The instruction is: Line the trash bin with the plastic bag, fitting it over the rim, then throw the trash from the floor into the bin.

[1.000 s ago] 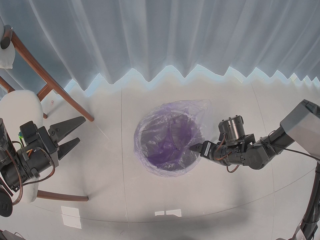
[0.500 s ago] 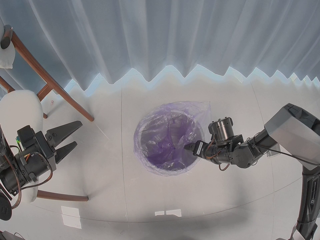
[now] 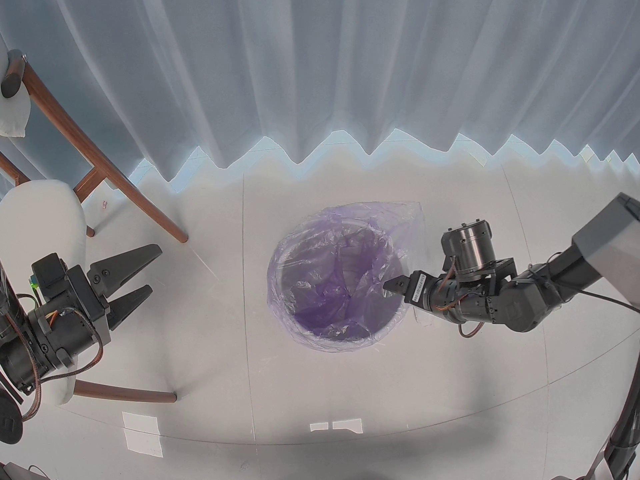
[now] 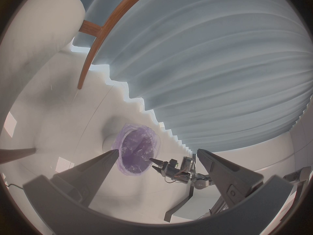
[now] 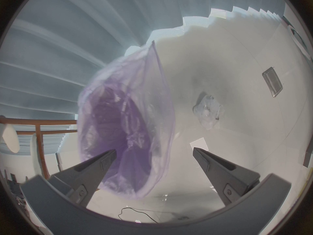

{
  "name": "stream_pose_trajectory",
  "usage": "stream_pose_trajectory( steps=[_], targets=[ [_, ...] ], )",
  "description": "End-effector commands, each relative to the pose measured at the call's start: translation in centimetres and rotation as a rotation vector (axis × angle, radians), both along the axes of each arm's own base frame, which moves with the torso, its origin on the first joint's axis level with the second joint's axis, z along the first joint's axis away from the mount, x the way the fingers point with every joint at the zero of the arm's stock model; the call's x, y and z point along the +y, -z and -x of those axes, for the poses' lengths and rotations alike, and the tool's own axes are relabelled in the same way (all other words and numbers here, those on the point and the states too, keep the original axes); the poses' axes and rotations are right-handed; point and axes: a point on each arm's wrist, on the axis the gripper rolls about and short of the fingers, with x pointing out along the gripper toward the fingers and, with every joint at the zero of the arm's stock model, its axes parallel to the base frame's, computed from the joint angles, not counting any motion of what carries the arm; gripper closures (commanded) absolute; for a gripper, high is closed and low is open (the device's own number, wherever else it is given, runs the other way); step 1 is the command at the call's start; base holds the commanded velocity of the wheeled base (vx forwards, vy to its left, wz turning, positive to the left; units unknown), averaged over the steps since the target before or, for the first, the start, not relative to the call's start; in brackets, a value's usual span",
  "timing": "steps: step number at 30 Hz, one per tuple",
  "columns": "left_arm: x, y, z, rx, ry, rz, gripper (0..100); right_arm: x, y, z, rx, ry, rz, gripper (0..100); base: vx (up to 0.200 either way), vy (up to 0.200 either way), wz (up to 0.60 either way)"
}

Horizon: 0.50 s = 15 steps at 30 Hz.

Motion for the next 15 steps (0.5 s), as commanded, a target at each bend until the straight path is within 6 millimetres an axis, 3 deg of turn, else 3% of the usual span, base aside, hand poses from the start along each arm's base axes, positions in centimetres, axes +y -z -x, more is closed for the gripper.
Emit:
stream_pose_trajectory(
  steps=[1, 4, 5, 9, 15],
  targets=[
    [-0.1, 0.3, 0.2, 0.011, 0.009, -0.002, 0, -0.5, -3.7, 3.3, -0.048, -0.051, -0.038, 0, 0.000, 0.000, 0.00],
    [-0.1, 0.3, 0.2, 0.008, 0.010, -0.003, 0, -0.2, -3.4, 3.3, -0.035, -0.059, -0.028, 0, 0.000, 0.000, 0.00],
    [-0.1, 0.2, 0.1, 0.007, 0.012, -0.002, 0, 0.7, -2.3, 2.6, 0.012, -0.064, -0.001, 0, 0.000, 0.000, 0.00],
    [-0.1, 0.1, 0.1, 0.005, 0.013, -0.002, 0, 1.9, -1.4, 1.2, 0.067, -0.061, 0.039, 0, 0.000, 0.000, 0.00],
    [-0.1, 0.2, 0.3, 0.007, 0.010, -0.002, 0, 3.8, -1.2, -0.7, 0.117, -0.043, 0.119, 0, 0.000, 0.000, 0.00]
  ],
)
